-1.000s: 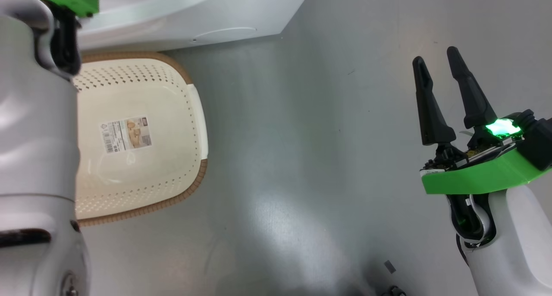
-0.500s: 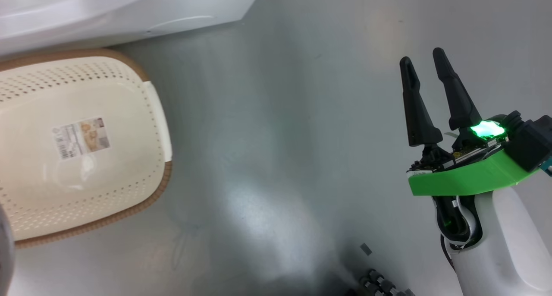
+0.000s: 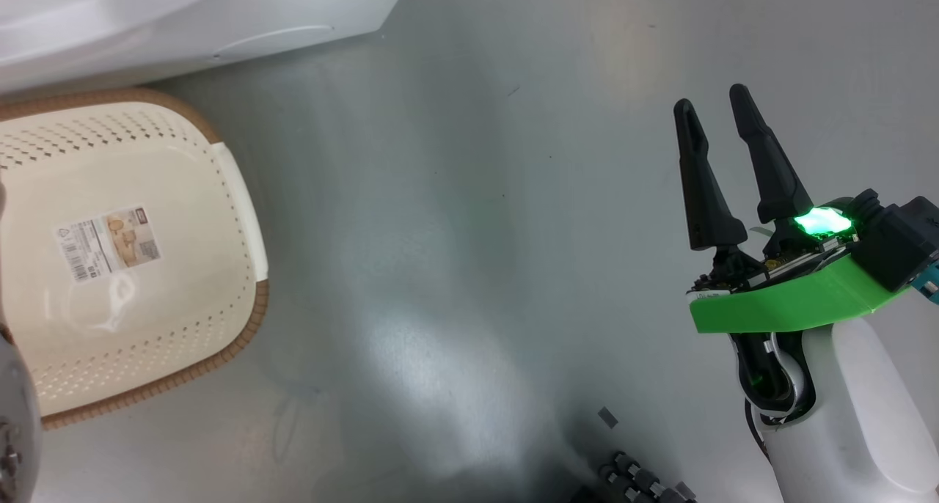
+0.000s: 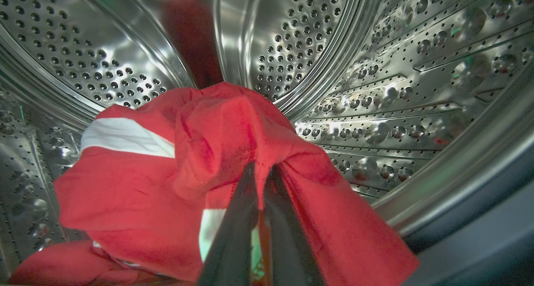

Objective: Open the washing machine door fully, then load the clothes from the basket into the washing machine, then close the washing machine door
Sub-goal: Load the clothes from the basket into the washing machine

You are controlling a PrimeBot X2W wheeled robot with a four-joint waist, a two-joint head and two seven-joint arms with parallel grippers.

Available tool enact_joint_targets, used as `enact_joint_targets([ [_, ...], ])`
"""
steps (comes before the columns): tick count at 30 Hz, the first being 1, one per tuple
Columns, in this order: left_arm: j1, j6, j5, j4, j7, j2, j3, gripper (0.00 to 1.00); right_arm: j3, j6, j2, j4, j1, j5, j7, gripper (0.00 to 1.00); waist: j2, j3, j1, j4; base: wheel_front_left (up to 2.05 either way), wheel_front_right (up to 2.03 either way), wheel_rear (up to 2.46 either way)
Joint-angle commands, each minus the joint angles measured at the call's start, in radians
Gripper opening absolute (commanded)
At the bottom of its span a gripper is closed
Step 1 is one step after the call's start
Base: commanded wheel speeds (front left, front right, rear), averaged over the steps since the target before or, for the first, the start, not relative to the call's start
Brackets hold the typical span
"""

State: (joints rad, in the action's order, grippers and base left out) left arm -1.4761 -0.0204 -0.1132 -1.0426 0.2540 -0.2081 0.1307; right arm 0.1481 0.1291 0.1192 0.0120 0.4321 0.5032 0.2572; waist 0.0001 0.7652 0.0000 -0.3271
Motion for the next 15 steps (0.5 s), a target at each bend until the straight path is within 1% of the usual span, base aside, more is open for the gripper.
enact_joint_targets([
  [1,0.022,0.008,-0.007,0.019,0.007,-0.024,-0.001,0.82,0.013,0.002,0.002,-0.019,-0.023,0.003,0.005,1.0,-0.0001,-0.005,0.0,0.007,0.0,0.0,0.0],
  [2,0.025,0.01,-0.01,0.018,0.007,-0.021,-0.001,1.0,0.013,0.002,0.003,-0.019,-0.022,0.003,0.005,1.0,-0.0001,-0.007,0.0,0.01,0.0,0.0,0.0],
  [8,0.055,0.007,-0.034,0.027,0.008,-0.004,-0.006,1.0,0.022,0.002,0.015,-0.009,-0.021,0.002,0.005,1.0,-0.0001,-0.038,0.0,0.031,0.0,0.0,0.0],
  [15,0.123,-0.006,-0.062,0.073,0.008,0.015,-0.014,1.0,0.019,0.002,0.033,-0.005,-0.025,0.001,0.005,1.0,-0.0001,-0.087,0.0,0.051,0.0,0.0,0.0],
])
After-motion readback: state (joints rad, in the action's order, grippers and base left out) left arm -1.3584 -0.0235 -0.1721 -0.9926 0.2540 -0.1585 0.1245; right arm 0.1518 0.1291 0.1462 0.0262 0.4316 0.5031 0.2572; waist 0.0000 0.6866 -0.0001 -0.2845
